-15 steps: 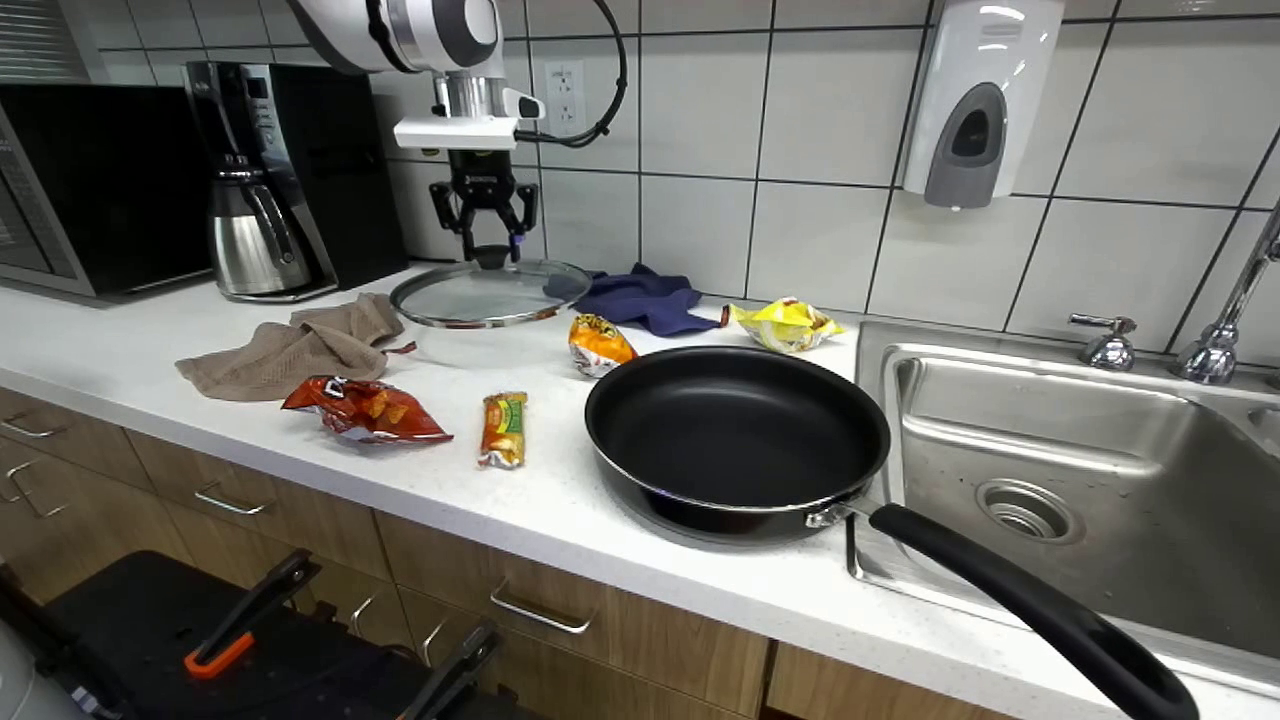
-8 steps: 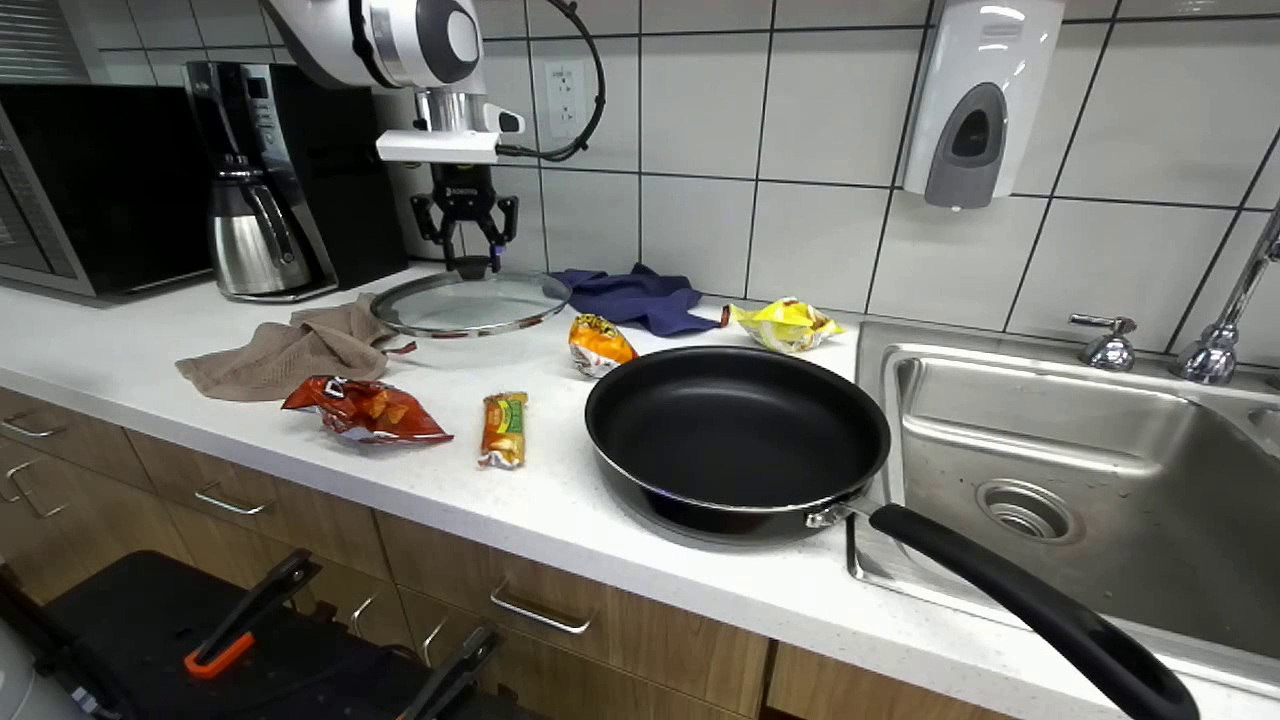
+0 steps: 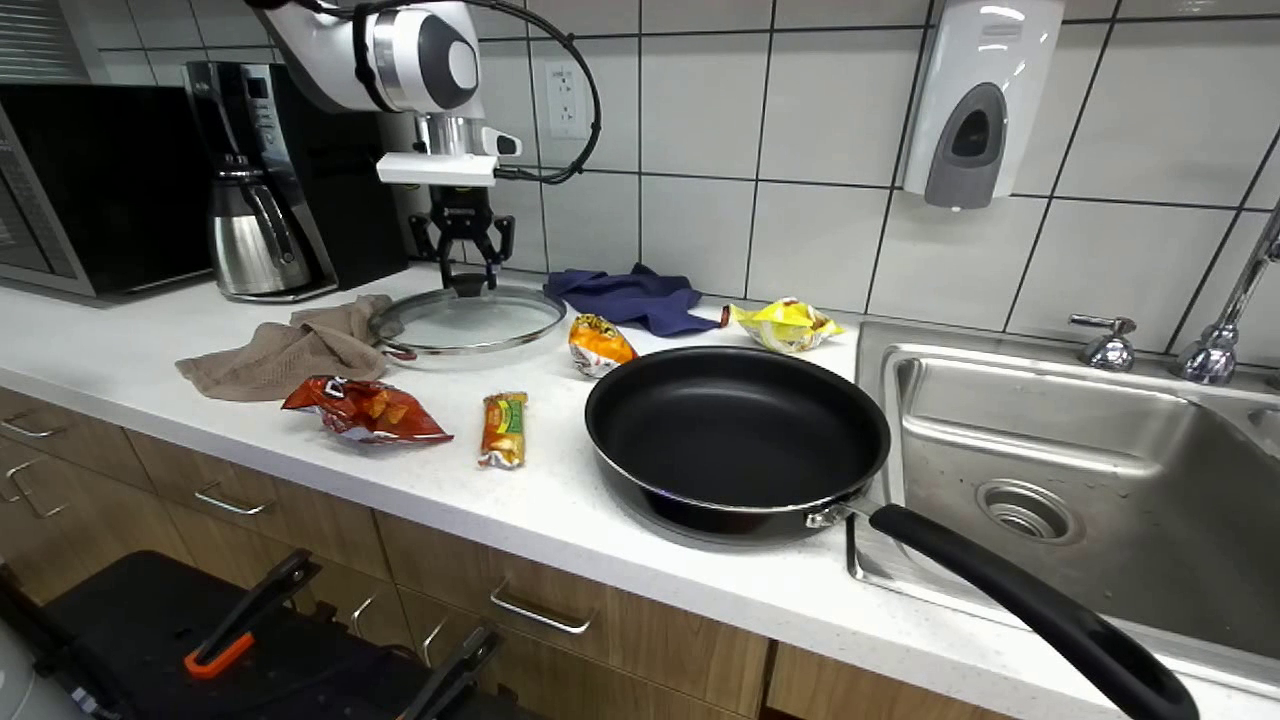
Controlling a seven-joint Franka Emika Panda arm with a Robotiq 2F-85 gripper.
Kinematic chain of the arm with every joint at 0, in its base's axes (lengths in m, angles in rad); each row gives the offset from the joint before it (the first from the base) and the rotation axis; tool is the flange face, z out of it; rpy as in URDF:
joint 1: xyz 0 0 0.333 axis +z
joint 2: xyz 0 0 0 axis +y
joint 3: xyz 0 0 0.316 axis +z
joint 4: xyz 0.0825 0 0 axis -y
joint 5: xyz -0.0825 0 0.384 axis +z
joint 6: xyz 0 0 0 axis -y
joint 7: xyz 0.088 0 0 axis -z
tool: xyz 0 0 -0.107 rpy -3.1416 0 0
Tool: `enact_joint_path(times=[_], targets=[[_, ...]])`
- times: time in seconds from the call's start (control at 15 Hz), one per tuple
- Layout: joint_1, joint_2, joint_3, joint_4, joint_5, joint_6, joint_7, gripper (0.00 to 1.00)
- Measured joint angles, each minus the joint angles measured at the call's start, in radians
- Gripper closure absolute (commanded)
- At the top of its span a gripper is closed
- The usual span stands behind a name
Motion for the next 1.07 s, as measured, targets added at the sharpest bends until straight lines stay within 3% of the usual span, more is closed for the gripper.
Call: enact_joint_path(times=[0.33,0.4,0.6,1.07], targets=[[0.0,0.022,0.002,0.007,0.0,0.024,0.0,0.61],[0.0,0.025,0.003,0.007,0.0,0.028,0.0,0.11],[0.0,0.028,0.003,0.011,0.0,0.033,0.0,0.0],[-0.005,-0.016,0.002,0.024,0.005,0.028,0.0,0.0]])
